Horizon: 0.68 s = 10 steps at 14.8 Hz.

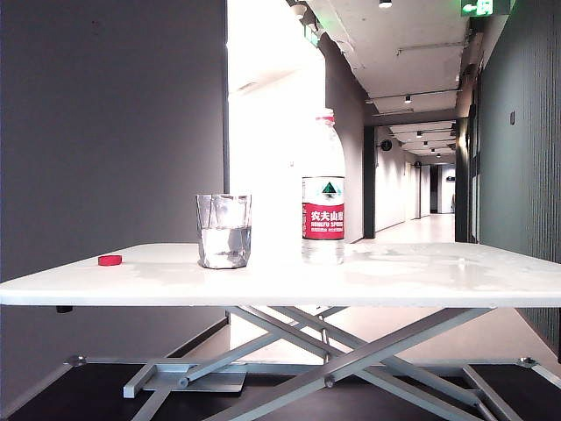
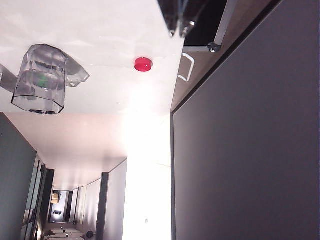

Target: Pick up the mineral water bottle on the table and pour water into the mug until it's half full.

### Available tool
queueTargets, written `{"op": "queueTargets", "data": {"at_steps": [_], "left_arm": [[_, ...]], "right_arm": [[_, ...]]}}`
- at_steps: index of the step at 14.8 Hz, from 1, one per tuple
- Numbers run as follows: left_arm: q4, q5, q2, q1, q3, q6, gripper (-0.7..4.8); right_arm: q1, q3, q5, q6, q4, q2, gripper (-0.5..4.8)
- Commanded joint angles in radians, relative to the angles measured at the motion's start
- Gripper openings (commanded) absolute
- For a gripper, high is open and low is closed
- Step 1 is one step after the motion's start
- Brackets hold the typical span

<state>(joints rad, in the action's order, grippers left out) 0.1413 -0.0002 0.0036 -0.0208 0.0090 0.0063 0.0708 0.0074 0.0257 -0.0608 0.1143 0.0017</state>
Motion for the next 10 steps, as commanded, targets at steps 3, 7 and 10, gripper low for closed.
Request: {"op": "queueTargets", "data": {"at_steps": [3,7,10], "left_arm": [[0.01,0.003,0.0,0.0,0.002,0.001,-0.05],[0.01,0.003,0.0,0.0,0.002,0.001,-0.05],[0.01,0.003,0.0,0.0,0.002,0.001,-0.05]], "right_arm": [[-0.082,-0.002,-0.002,0.013,0.018,-0.001,-0.08],[-0.082,-0.002,-0.002,0.012,0.013,-0.001,-0.08],[-0.082,-0.002,-0.002,0.012,0.013,-0.001,-0.08]]}}
